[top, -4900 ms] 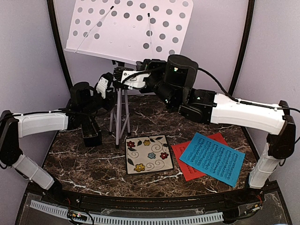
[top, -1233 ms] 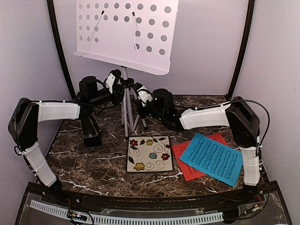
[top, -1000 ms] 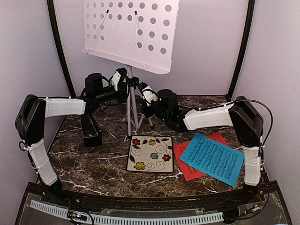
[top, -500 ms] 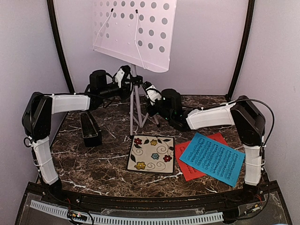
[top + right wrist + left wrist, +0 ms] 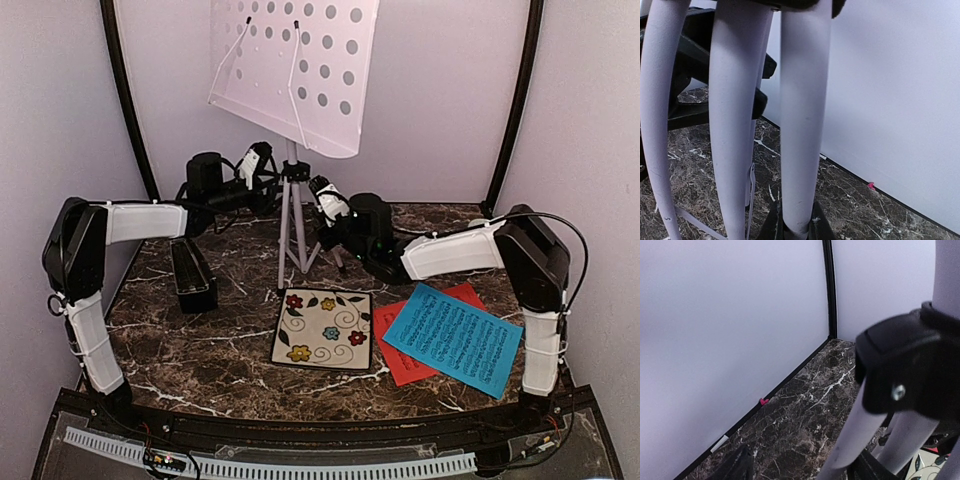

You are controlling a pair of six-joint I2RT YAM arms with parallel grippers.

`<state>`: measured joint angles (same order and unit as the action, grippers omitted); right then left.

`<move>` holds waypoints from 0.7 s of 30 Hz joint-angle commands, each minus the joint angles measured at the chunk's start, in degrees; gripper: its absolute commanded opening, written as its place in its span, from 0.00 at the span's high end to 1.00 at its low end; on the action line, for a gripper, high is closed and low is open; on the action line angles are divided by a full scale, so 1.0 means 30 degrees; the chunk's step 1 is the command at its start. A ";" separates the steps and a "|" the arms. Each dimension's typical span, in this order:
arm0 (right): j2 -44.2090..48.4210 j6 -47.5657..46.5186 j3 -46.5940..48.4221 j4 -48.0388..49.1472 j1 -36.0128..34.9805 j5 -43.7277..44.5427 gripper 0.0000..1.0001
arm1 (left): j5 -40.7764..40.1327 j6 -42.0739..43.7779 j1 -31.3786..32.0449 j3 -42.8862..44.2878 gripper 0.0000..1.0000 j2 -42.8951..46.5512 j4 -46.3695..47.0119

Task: Set up the instrument practice props

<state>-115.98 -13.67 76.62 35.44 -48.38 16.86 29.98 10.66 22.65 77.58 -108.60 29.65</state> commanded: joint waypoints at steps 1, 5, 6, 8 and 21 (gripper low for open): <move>0.1092 -0.0495 -0.1128 0.0793 0.0672 0.1837 1.00 | -0.1740 -0.0683 -0.1056 -0.1399 0.35 0.1781 -0.0368; 0.1161 -0.0162 -0.1474 0.0929 0.0691 0.1628 1.00 | -0.2404 -0.1316 -0.1049 -0.3282 0.35 0.3068 0.0176; 0.1161 -0.0050 -0.1526 0.0952 0.0695 0.1581 1.00 | -0.2507 -0.1467 -0.1048 -0.3677 0.35 0.3416 0.0244; 0.1188 0.0161 -0.1573 0.1014 0.0698 0.1514 1.00 | -0.2769 -0.1816 -0.1052 -0.4579 0.35 0.4189 0.0087; 0.1136 0.1627 -0.1683 0.1635 0.0719 0.0623 1.00 | -0.0583 -0.2951 0.0379 -0.8297 0.40 0.5988 -0.1072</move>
<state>-114.21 -10.39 72.27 38.94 -47.75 17.69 26.17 1.69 21.06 53.56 -90.94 29.21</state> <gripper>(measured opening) 0.111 0.601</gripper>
